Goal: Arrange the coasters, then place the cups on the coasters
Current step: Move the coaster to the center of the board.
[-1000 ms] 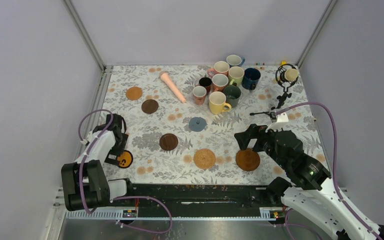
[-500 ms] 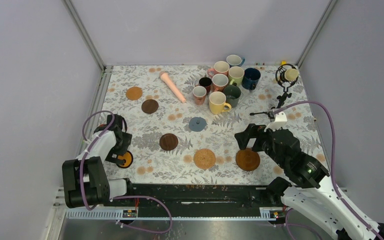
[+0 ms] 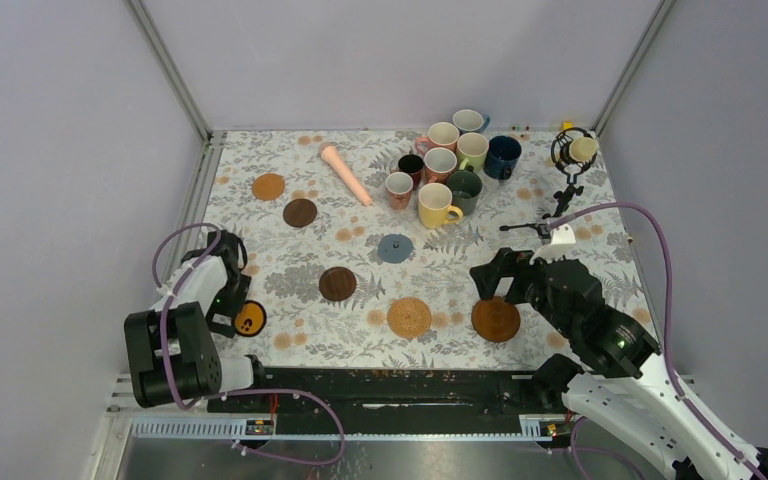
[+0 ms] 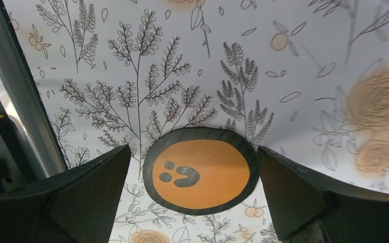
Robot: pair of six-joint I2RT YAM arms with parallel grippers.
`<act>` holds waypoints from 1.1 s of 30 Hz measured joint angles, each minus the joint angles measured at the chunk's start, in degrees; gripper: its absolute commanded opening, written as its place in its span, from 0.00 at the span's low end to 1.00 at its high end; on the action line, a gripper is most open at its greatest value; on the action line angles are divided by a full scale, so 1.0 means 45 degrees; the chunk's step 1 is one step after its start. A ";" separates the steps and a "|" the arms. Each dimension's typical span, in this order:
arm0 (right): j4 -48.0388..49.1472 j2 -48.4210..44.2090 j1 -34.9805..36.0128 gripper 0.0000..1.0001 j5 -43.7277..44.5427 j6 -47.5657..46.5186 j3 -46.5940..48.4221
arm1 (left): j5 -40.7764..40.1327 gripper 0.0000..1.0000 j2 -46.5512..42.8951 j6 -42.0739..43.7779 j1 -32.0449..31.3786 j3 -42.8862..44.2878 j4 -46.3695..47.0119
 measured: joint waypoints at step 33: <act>0.0097 0.1185 0.0000 0.99 -0.0330 0.0753 0.0233 | 0.2482 0.93 0.0733 0.1977 -0.2059 0.0097 0.1826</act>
